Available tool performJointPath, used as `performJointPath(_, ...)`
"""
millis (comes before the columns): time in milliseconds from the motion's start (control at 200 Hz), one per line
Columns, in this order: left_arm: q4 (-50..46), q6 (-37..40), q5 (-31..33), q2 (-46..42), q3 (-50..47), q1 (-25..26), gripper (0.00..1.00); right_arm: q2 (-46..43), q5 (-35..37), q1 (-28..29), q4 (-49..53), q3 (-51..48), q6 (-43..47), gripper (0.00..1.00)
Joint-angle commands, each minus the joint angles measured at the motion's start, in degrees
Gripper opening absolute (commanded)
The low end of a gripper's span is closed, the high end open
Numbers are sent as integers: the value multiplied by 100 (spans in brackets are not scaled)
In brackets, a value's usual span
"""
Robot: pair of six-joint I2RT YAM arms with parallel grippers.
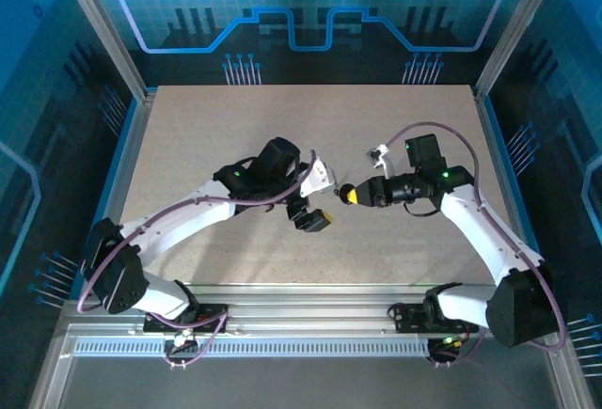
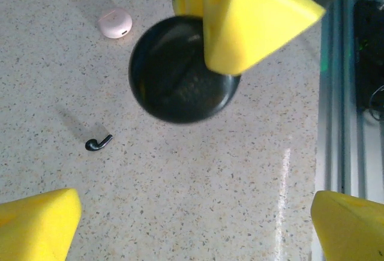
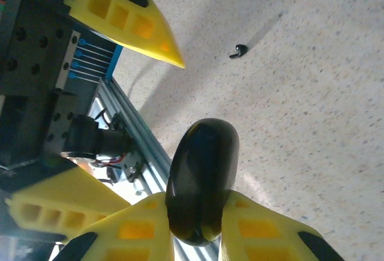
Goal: Insert the wireless bluetooth earbuds into the charging case
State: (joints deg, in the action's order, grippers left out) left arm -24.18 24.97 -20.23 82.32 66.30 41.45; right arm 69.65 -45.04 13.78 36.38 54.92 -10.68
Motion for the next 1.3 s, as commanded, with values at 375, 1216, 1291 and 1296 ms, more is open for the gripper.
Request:
performJointPath(375,-1010,302,-1277,-486,430,-100,81,-470,-1191,-139,462,565,3283,18)
performJointPath(1216,597,271,-1988,-844,-31,-95,65,-4,-2536,277,1388,956,5465,20)
performJointPath(1291,837,130,-2046,-891,-149,-98,63,37,-2706,262,1373,951,5515,20)
performJointPath(1296,854,121,-2050,-892,-155,-96,63,34,-2718,264,1368,951,5515,20)
